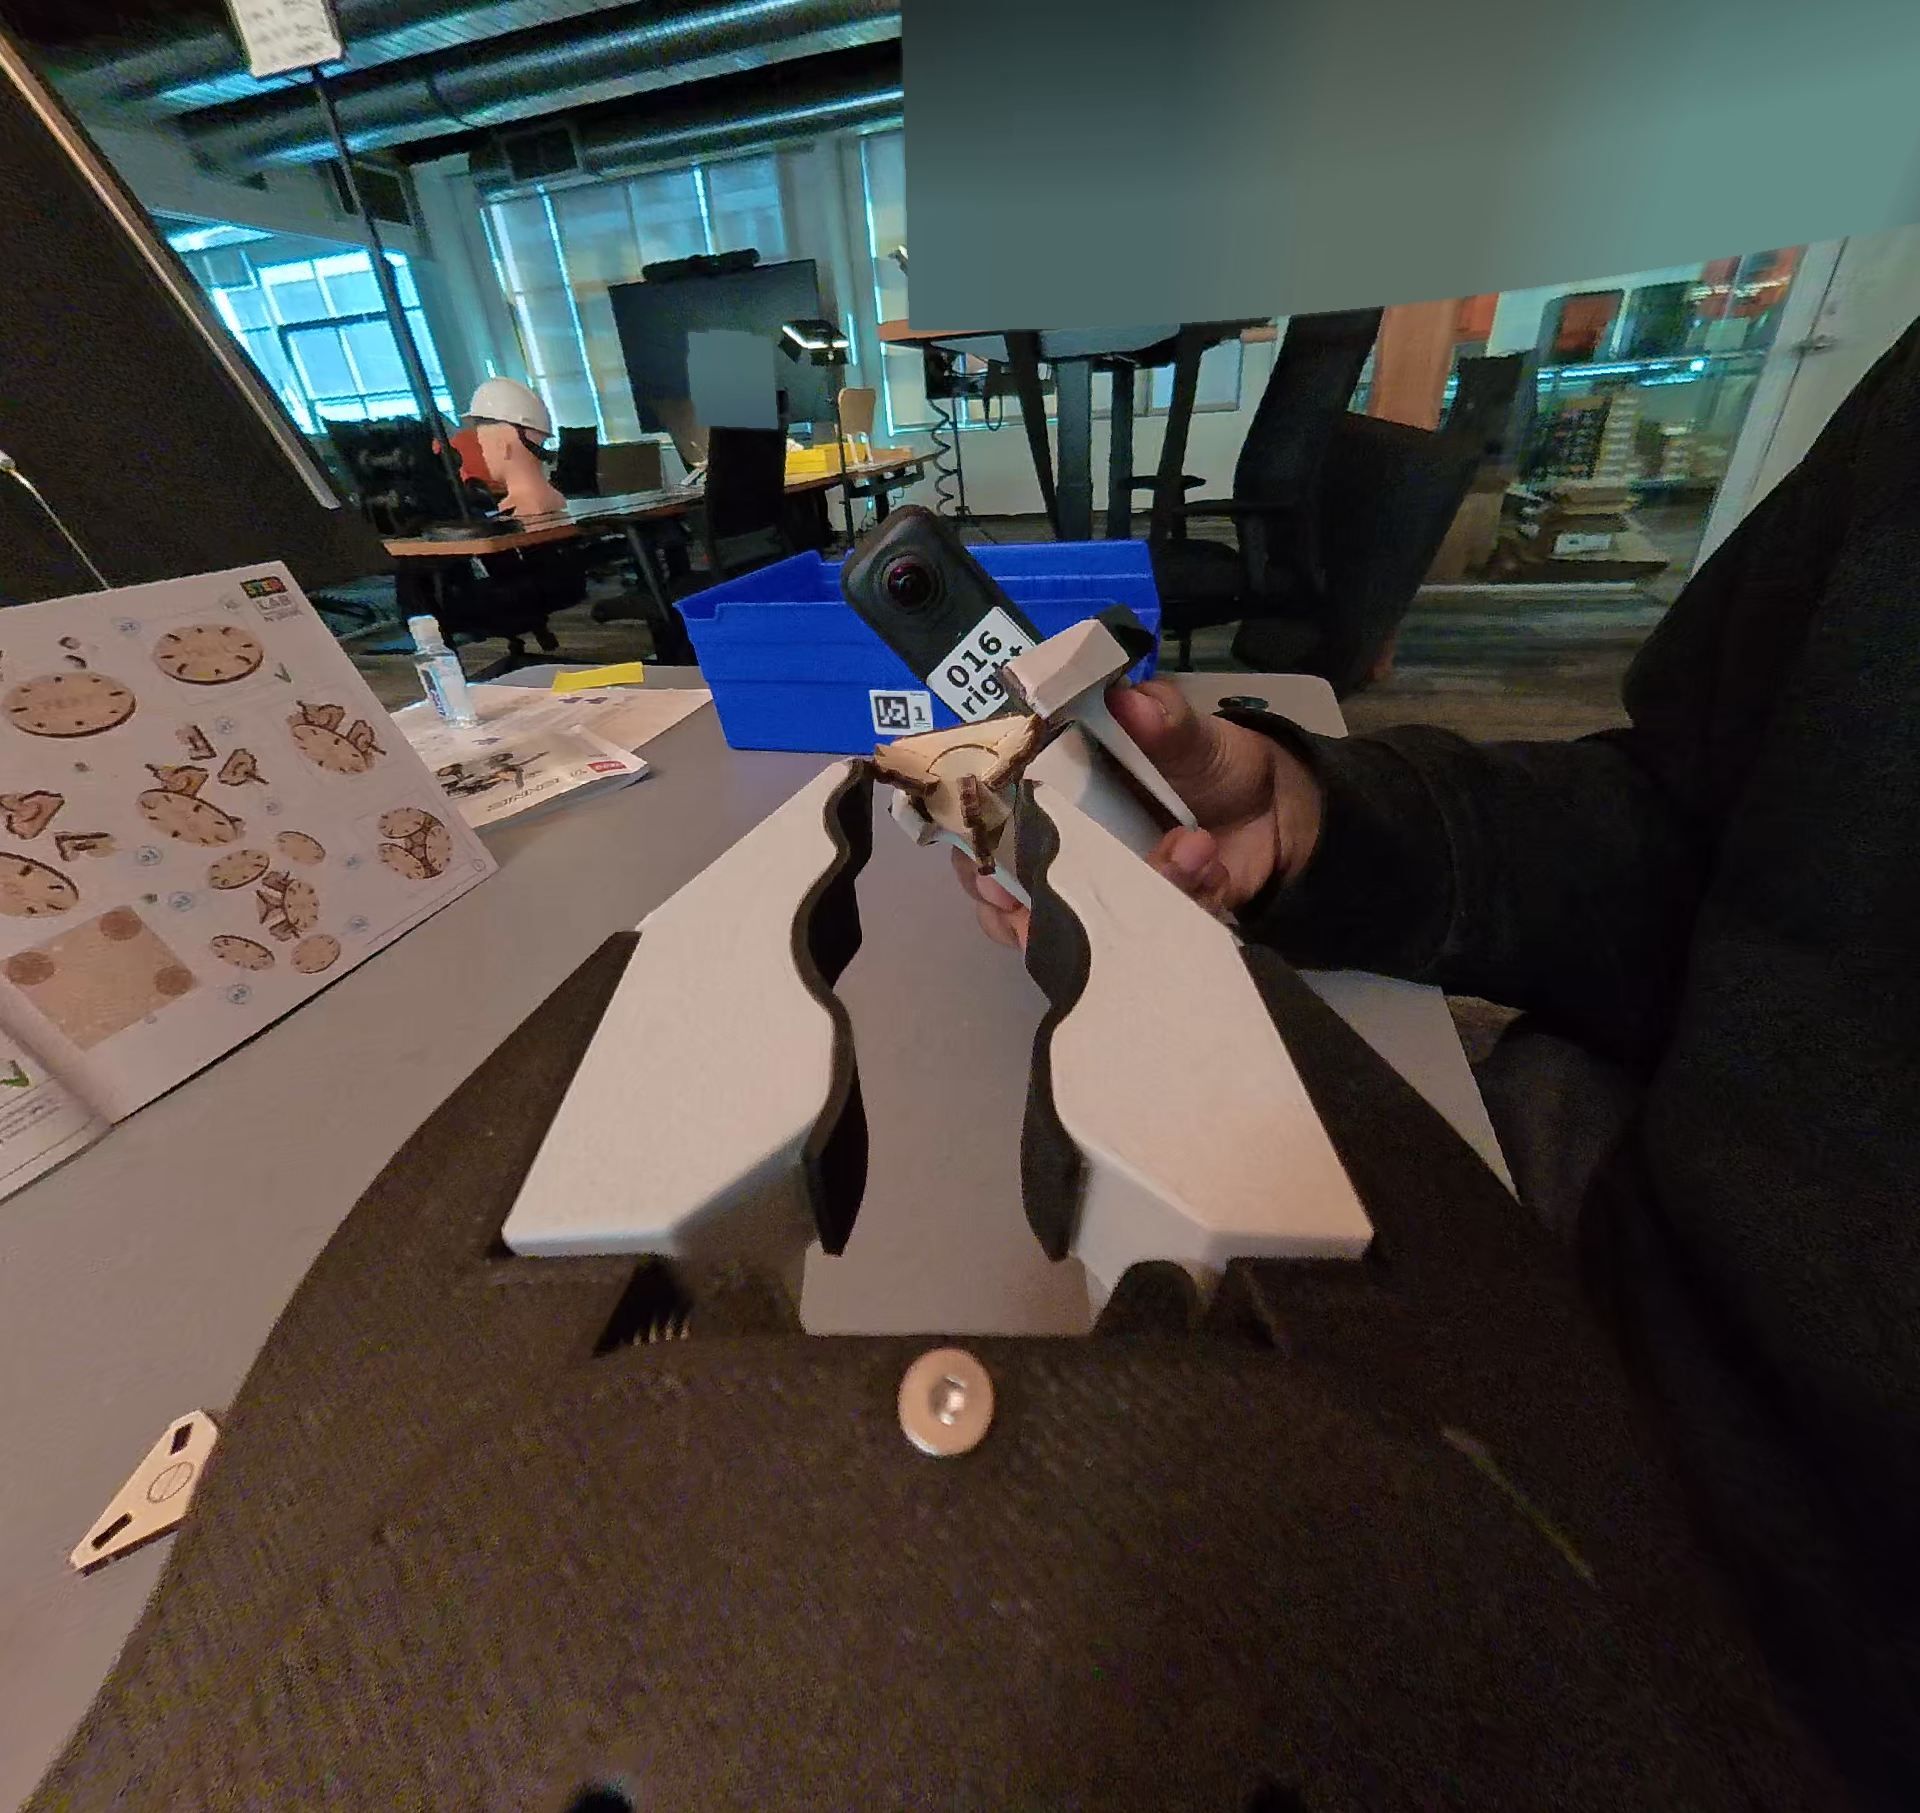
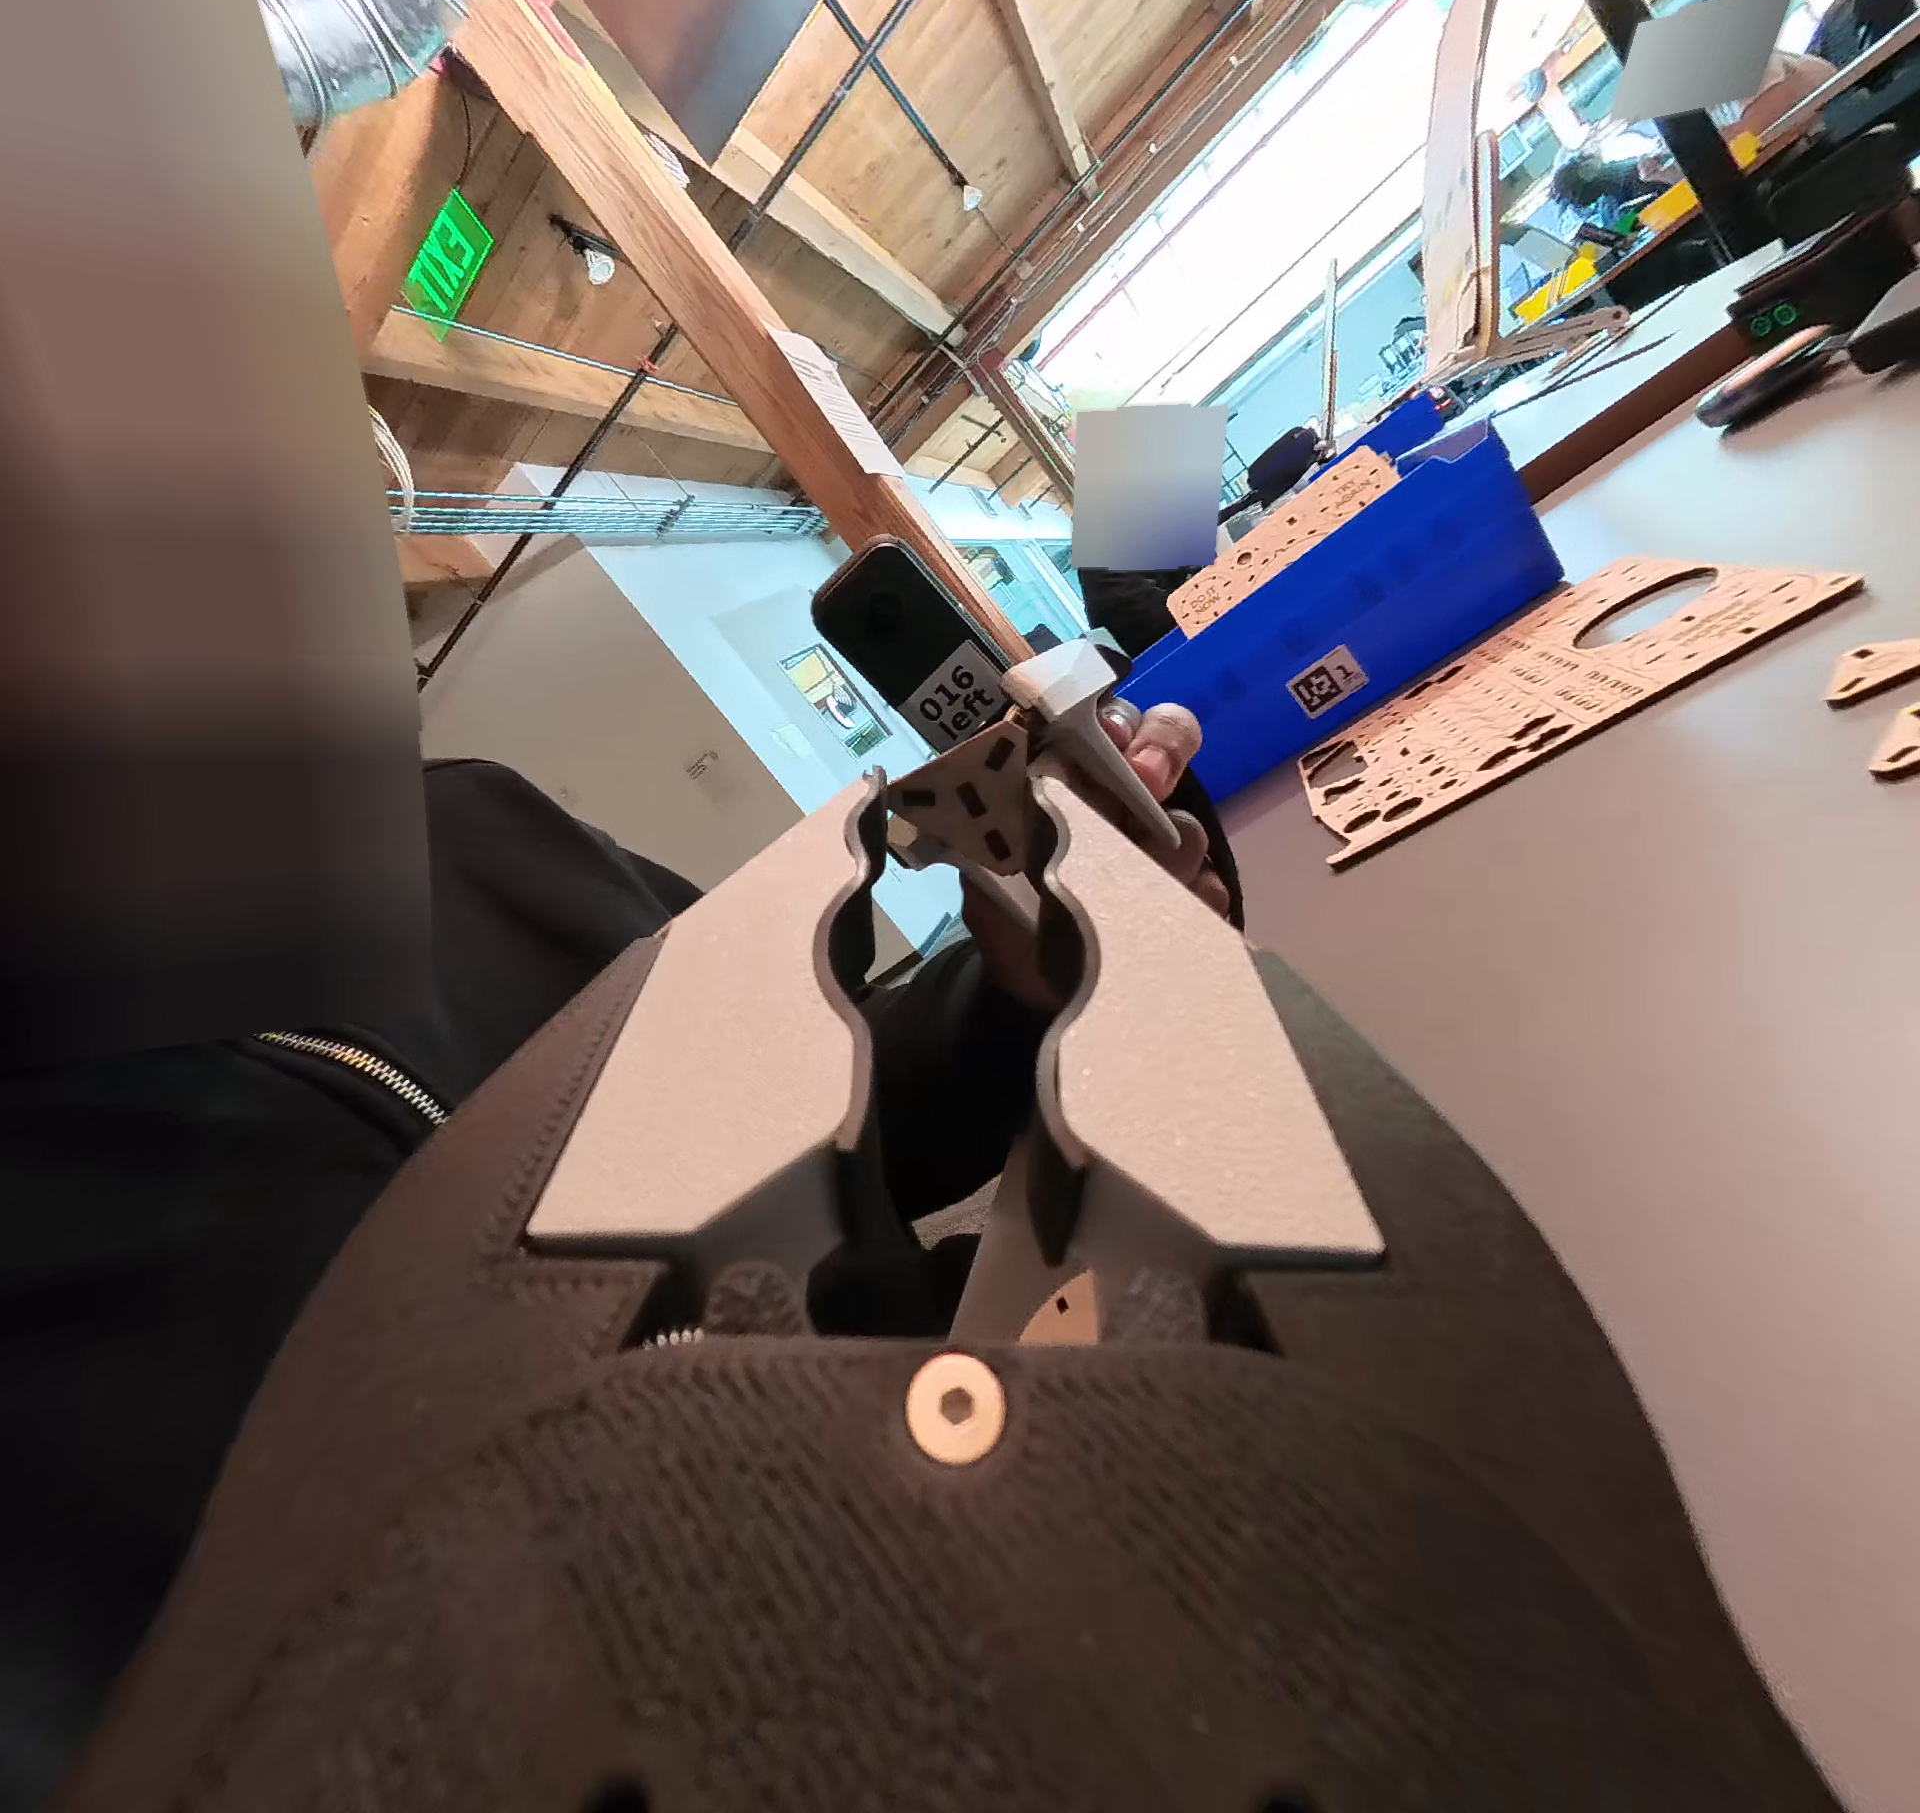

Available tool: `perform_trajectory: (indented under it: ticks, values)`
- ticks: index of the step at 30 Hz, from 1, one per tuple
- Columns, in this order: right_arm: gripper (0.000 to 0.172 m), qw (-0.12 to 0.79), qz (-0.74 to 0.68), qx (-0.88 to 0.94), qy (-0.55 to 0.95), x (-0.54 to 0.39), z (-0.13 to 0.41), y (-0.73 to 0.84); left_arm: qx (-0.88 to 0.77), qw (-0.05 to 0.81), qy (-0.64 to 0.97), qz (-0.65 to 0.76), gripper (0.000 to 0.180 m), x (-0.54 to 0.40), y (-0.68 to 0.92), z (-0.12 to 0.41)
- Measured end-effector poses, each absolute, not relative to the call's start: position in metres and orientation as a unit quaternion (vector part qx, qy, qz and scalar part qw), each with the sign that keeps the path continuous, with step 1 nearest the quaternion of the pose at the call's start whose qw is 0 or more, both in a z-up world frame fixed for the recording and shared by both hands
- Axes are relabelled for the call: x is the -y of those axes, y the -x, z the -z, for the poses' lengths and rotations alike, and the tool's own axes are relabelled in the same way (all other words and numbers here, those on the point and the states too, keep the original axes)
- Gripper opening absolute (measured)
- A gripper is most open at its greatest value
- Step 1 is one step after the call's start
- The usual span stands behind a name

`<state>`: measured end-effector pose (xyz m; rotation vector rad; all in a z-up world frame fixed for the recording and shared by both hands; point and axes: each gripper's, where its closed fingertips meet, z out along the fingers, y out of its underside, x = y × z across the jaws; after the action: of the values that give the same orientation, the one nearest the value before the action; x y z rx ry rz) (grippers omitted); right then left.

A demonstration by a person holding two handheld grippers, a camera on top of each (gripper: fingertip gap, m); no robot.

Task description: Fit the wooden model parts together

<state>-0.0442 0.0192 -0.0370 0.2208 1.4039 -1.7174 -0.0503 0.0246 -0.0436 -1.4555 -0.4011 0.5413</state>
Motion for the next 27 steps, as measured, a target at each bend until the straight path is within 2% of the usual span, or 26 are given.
perform_trajectory:
  ticks: [9, 12, 14, 24, 27]
  values:
    - [0.024, 0.441, 0.690, -0.567, -0.089, -0.019, 0.037, 0.044, 0.176, 0.692, 0.654, -0.251, 0.026, -0.025, 0.050, 0.044]
    - [0.024, 0.421, 0.696, -0.575, -0.085, -0.018, 0.038, 0.045, 0.165, 0.703, 0.653, -0.226, 0.045, -0.030, 0.045, 0.043]
    - [0.024, 0.399, 0.706, -0.581, -0.076, -0.017, 0.038, 0.046, 0.165, 0.722, 0.643, -0.197, 0.051, -0.031, 0.041, 0.039]
    - [0.023, 0.354, 0.717, -0.599, -0.042, -0.016, 0.037, 0.040, 0.175, 0.732, 0.630, -0.191, 0.031, -0.025, 0.043, 0.036]
    - [0.024, 0.349, 0.718, -0.601, -0.042, -0.016, 0.037, 0.040, 0.178, 0.732, 0.630, -0.187, 0.030, -0.025, 0.043, 0.036]
